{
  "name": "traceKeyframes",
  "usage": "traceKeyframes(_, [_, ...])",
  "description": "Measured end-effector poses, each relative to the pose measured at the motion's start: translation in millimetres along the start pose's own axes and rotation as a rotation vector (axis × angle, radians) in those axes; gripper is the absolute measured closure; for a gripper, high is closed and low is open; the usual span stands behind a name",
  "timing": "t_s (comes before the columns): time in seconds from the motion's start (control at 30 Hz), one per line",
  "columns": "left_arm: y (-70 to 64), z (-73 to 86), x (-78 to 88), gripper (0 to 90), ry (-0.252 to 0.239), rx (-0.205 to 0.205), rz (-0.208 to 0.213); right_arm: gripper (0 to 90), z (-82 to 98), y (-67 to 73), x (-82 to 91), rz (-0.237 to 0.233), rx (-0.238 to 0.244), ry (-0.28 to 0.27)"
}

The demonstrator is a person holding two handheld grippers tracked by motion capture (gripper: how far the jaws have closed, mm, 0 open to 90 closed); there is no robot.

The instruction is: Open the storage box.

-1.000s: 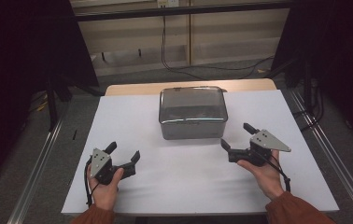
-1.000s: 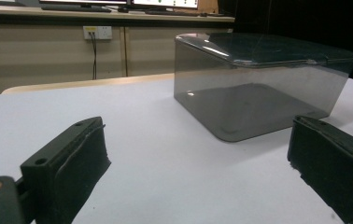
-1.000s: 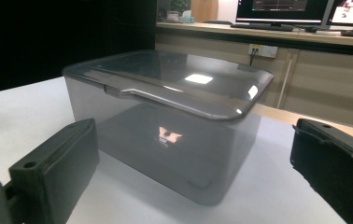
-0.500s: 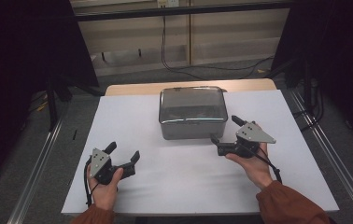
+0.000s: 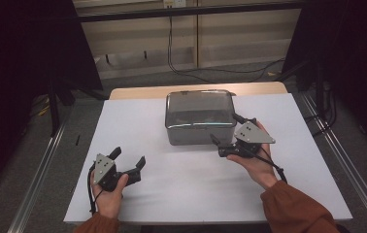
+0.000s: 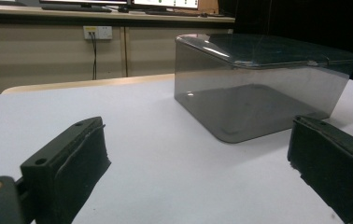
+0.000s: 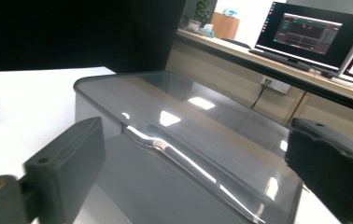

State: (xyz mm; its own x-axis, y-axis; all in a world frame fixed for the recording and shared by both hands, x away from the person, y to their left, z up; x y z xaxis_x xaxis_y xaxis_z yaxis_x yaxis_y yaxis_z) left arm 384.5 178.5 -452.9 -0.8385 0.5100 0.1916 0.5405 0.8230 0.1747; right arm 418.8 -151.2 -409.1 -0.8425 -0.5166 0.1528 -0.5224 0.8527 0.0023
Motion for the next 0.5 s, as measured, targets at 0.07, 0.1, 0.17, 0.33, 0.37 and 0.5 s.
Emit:
traceKeyframes(0.07, [-0.3, 0.0, -0.1, 4.5, -0.001, 0.003, 0.007, 5.7, -1.2, 1.8, -1.6, 0.003, 0.044, -0.010])
traceKeyframes(0.1, [-0.5, 0.1, -0.2, 4.5, -0.001, 0.006, 0.009, 5.7, -1.2, 2.9, -2.6, -0.001, 0.055, -0.008])
traceKeyframes(0.17, [-0.4, 0.5, -0.4, 4.5, 0.003, -0.002, 0.007, 6.6, -1.6, 4.3, -4.7, 0.004, 0.095, -0.009])
traceKeyframes(0.33, [0.0, 0.5, 0.0, 4.5, 0.001, 0.003, 0.005, 8.3, -2.9, 6.3, -10.3, 0.007, 0.160, -0.010])
traceKeyframes(0.37, [0.3, 0.5, 0.1, 4.5, 0.000, 0.004, 0.005, 8.8, -2.7, 6.4, -11.3, 0.007, 0.168, -0.008])
traceKeyframes(0.5, [1.5, 1.1, 0.7, 4.5, 0.004, 0.000, -0.001, 10.8, -1.7, 7.1, -15.0, 0.018, 0.212, -0.006])
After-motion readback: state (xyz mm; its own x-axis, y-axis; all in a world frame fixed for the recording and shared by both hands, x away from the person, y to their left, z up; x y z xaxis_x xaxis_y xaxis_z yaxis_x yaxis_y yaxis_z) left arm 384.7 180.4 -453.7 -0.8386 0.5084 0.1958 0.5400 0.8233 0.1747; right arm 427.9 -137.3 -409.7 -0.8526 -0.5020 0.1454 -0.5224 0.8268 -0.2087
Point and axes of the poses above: each handheld gripper's, and its own axes: x roughly backward along the jaws, z roughly out of its underside, y roughly to its left, the point moved 7 cm from there along -x, roughly forward along the jaws, and after that the axes turned 14 degrees about -x, right-handed, at the moved point
